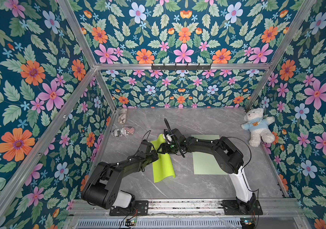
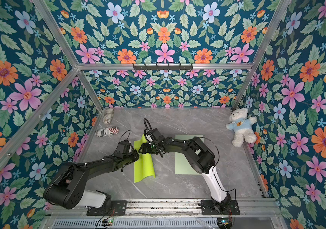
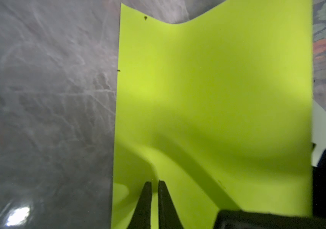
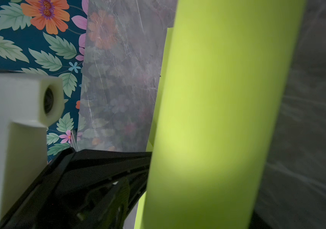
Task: Fold the rectangular paper in half along the long edge
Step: Pick up the paper from the center of the board.
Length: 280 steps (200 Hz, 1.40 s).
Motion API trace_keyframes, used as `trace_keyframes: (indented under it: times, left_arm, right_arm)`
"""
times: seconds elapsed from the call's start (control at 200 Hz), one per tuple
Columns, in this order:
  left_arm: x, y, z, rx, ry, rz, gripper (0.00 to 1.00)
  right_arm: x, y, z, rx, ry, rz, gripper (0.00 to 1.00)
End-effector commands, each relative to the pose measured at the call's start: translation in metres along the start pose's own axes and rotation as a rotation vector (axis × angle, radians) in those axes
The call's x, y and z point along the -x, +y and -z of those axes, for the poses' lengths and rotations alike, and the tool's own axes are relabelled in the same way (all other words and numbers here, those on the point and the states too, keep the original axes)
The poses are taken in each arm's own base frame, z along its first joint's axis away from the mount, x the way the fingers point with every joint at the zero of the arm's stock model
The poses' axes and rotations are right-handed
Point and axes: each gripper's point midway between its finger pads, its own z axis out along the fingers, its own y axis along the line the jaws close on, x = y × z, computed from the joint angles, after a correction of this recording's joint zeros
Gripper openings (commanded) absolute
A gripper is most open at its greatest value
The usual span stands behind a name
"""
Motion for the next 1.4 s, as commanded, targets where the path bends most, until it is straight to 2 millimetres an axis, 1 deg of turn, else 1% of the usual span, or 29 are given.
trace_keyframes:
  times: [0.0, 0.055, 0.17, 0.28, 0.37, 0.62, 0.72, 0.78, 1.055, 1.125, 1.3, 1.395]
  left_arm:
    - [-0.058, 0.049, 0.006, 0.193, 0.218, 0.022, 0.13]
    - [-0.058, 0.049, 0.006, 0.192, 0.218, 0.023, 0.13]
    - [-0.056, 0.049, 0.007, 0.195, 0.209, 0.023, 0.13]
    - [-0.055, 0.050, 0.009, 0.199, 0.198, 0.026, 0.14]
    - [-0.053, 0.049, 0.011, 0.194, 0.186, 0.029, 0.16]
    - [-0.041, 0.033, 0.019, 0.118, 0.123, 0.043, 0.24]
    - [-0.036, 0.028, 0.022, 0.097, 0.101, 0.041, 0.29]
    - [-0.033, 0.026, 0.025, 0.084, 0.087, 0.039, 0.30]
    - [-0.017, 0.011, 0.038, 0.017, 0.005, 0.041, 0.32]
    - [-0.014, 0.008, 0.041, 0.004, -0.013, 0.043, 0.33]
    - [-0.016, 0.007, 0.040, -0.014, -0.015, 0.053, 0.33]
    - [-0.013, 0.007, 0.043, -0.016, -0.028, 0.055, 0.32]
  right_arm:
    - [-0.071, -0.082, 0.003, -0.331, 0.213, -0.141, 0.66]
    - [-0.073, -0.081, 0.003, -0.320, 0.220, -0.141, 0.61]
    - [-0.076, -0.079, 0.004, -0.304, 0.224, -0.143, 0.55]
    - [-0.078, -0.072, 0.004, -0.259, 0.229, -0.147, 0.51]
    - [-0.079, -0.064, 0.003, -0.204, 0.231, -0.156, 0.46]
    - [-0.076, -0.046, 0.004, -0.050, 0.225, -0.197, 0.37]
    - [-0.073, -0.036, 0.008, 0.020, 0.216, -0.211, 0.35]
    - [-0.071, -0.031, 0.010, 0.059, 0.211, -0.217, 0.33]
    - [-0.063, -0.008, 0.021, 0.189, 0.196, -0.226, 0.31]
    - [-0.060, -0.005, 0.022, 0.202, 0.191, -0.225, 0.30]
    - [-0.057, 0.000, 0.023, 0.218, 0.186, -0.222, 0.30]
    - [-0.056, 0.004, 0.023, 0.241, 0.184, -0.224, 0.29]
